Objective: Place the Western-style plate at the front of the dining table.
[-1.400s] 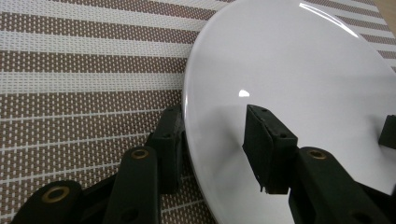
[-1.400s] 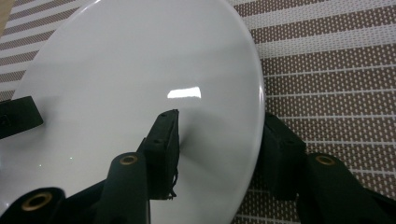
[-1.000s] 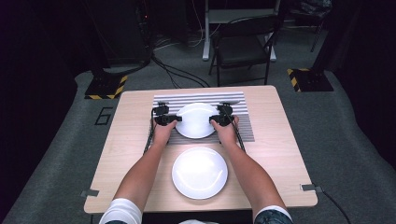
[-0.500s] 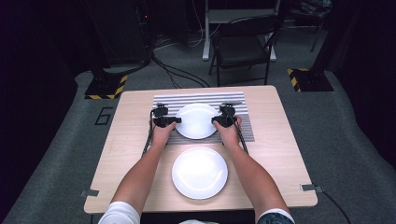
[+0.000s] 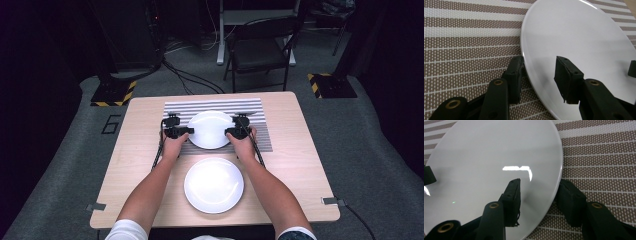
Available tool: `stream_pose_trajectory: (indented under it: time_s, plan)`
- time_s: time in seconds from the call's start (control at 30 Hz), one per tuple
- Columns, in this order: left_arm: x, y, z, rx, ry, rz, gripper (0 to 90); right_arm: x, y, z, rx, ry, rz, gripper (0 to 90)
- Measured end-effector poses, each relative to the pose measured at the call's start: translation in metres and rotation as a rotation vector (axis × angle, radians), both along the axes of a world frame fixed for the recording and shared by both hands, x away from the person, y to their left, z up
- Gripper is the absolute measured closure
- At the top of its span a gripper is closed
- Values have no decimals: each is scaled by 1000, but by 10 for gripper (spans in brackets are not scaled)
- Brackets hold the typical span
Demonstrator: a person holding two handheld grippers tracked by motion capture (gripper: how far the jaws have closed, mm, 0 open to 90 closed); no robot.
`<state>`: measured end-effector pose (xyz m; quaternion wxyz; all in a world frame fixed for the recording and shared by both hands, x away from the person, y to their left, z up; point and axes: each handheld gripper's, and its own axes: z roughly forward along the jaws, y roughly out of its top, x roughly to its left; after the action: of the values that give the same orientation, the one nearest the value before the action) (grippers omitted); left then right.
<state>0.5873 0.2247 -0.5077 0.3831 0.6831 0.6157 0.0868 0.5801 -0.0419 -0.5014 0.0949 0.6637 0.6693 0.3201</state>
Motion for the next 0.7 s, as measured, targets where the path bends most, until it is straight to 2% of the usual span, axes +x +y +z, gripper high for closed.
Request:
stream_pose_trajectory:
  time_s: [0.23,0.5,0.7]
  plan:
    - [3,2,-2,-34,-8,19,580,3,-1,-1,13,-12,-7,542]
    - [4,4,0,-41,-16,13,577,5,-1,-1,34,-14,-7,537]
    - [3,5,2,-42,-23,8,568,3,0,0,28,-14,-6,520]
